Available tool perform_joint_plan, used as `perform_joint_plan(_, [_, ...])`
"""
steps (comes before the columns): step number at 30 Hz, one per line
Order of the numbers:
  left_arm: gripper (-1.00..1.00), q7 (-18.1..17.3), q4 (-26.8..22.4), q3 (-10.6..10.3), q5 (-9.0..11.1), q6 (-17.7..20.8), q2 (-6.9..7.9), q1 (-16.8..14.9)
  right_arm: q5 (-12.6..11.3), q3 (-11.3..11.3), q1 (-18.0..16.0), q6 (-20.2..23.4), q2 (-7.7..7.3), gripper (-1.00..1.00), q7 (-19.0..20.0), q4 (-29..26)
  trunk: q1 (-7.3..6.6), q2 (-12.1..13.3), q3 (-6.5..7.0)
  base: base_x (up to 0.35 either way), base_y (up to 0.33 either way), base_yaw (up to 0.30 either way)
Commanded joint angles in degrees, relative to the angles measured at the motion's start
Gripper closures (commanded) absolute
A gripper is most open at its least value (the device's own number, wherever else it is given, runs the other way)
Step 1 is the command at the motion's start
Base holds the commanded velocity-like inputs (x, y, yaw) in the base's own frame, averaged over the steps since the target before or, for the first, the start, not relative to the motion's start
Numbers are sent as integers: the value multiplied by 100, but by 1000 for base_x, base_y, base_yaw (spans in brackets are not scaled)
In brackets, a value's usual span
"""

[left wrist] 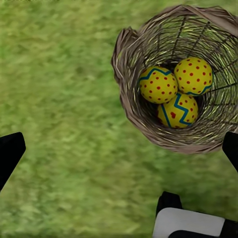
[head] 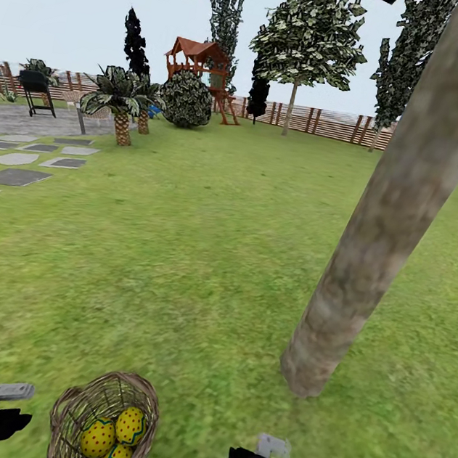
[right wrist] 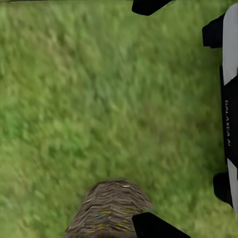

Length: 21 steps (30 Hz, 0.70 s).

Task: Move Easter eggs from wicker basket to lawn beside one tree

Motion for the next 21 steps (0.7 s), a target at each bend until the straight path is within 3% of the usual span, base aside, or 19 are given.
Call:
perform_joint_plan(1, [-100,39,-10,0,59,27,2,-3,-62,-1,11,33,5,-100,-20,-163,2,-7,-9,0,0,0])
perform_joint_plan(3, [-100,42,-87,0,59,27,2,-3,-76,118,282,274,6,-100,-13,-1275,2,-7,-9,0,0,0])
perform_joint_plan(5, [-100,46,-144,0,59,29,2,-3,-80,166,547,607,8,-100,-8,-1850,2,-7,-9,0,0,0])
perform_joint_plan(6, [-100,48,-203,0,59,31,2,-3,-84,196,775,984,9,-100,-7,-2340,2,-7,-9,0,0,0])
perform_joint_plan(10, [-100,51,-321,0,59,34,2,-3,-95,276,1056,1646,15,-100,-5,-2992,2,-7,-9,0,0,0])
perform_joint_plan(12, [-100,51,-352,0,59,35,2,-6,-146,330,1105,1781,17,-100,-6,-3102,2,-7,-9,0,0,0])
perform_joint_plan(16, [-100,52,-605,-42,58,46,-47,-11,-518,569,1175,1939,-4,-100,-38,-3204,2,-7,-9,1,0,0])
perform_joint_plan(21, [-100,58,-718,-232,47,43,-91,-6,-642,689,1196,1933,-23,-100,-50,-3197,2,-7,-9,63,-87,0])
